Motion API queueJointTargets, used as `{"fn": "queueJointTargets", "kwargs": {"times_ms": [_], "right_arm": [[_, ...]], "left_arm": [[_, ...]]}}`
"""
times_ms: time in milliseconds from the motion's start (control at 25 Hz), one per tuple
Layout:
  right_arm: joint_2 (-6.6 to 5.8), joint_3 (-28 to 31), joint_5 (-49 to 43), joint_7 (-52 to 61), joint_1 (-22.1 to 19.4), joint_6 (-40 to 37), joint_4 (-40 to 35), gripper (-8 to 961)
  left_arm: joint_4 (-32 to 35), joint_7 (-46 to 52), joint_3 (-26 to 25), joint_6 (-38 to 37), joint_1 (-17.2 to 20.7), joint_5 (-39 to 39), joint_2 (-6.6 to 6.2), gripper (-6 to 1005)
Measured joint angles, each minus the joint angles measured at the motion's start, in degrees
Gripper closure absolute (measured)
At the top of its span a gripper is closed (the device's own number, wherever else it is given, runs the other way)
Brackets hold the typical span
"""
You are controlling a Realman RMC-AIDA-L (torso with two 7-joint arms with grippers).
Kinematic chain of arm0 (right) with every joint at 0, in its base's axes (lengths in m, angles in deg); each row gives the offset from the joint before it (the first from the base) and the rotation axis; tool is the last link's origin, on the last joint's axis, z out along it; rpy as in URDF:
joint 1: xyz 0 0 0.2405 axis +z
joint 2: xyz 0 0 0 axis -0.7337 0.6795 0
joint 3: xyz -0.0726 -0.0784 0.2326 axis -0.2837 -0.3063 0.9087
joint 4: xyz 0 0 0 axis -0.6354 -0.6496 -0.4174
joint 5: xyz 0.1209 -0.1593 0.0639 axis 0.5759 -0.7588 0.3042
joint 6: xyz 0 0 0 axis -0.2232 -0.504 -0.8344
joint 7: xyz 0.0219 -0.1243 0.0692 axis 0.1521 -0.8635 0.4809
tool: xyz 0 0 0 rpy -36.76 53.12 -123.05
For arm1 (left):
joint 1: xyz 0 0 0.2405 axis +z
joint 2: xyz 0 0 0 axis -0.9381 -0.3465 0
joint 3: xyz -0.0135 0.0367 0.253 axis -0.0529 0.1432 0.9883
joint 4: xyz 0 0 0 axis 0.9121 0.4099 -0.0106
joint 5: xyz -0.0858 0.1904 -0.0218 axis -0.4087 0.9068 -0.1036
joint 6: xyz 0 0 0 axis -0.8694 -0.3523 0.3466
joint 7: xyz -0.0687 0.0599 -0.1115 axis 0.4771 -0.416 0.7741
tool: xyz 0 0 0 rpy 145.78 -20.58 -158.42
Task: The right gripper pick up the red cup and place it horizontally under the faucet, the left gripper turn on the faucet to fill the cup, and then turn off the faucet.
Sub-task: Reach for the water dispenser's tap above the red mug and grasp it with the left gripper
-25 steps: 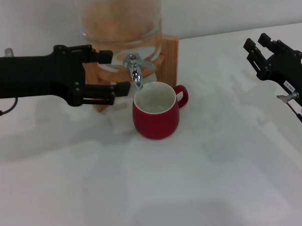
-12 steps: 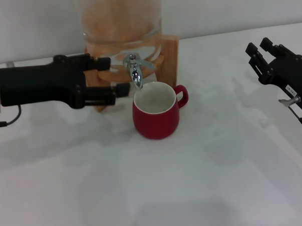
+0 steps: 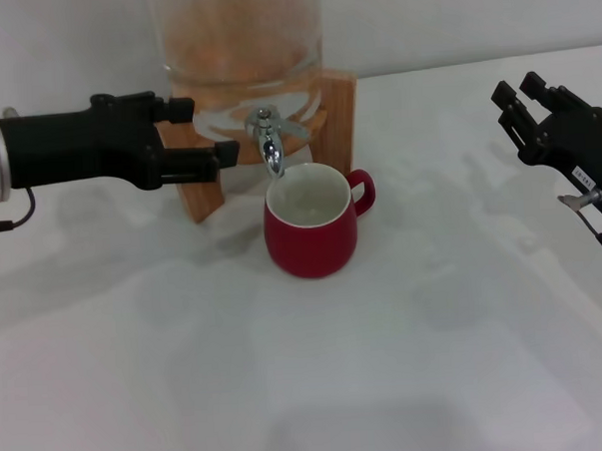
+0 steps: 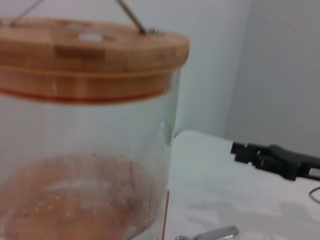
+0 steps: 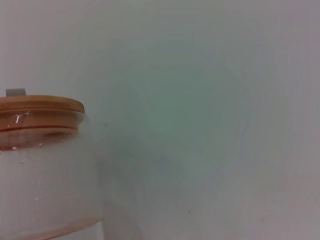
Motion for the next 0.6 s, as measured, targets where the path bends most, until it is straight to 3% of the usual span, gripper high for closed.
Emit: {"fn": "queueJointTargets", "kwargs": {"times_ms": [600], "right_arm": [[-0.16, 0.46, 0.0, -0.19, 0.18, 0.05, 0.31, 571]], "left_arm": [[3.5, 4.22, 6.26, -0.46, -3.16, 3.17, 1.27, 137]]}}
